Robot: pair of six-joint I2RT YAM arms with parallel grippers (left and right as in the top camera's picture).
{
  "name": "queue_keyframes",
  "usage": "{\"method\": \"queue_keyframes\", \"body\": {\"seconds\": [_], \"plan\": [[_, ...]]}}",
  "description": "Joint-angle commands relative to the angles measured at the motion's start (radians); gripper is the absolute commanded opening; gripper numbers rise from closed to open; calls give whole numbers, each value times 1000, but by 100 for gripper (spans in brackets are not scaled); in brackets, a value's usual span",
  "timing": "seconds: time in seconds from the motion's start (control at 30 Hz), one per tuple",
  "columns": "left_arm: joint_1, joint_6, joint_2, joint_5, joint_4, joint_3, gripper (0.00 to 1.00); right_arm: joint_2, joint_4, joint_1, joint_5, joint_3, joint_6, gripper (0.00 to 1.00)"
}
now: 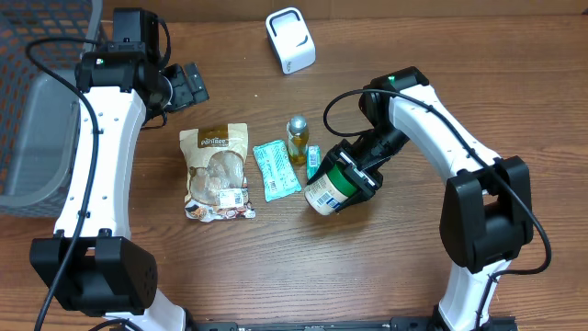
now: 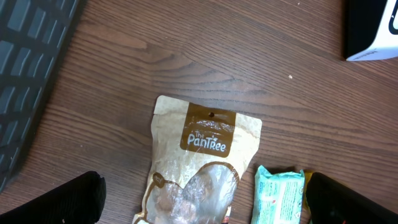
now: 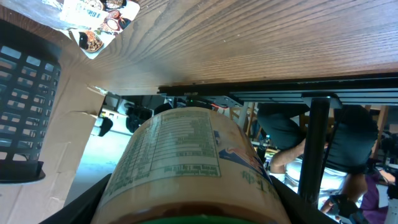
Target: Scan the item barcode
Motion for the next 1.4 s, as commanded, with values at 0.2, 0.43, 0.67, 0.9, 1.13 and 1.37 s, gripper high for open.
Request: {"method": "queue_keyframes", "body": {"seconds": [0.2,0.43,0.67,0.9,1.13,1.37], "plan": [[-1,13,-11,1,1,18,100,-29,-3,5,-38,17,-8,4],[-1,13,-11,1,1,18,100,-29,-3,5,-38,17,-8,4],[-1,13,-11,1,1,18,100,-29,24,4,27,17,-51,4],[-1,13,-11,1,1,18,100,-29,156,6,288,16,-53,4],[-1,13,-11,1,1,18,100,-29,386,5,556,16,-53,4],[-1,12,-11,1,1,18,100,-29,564,-26,816,16,-54,4]]}}
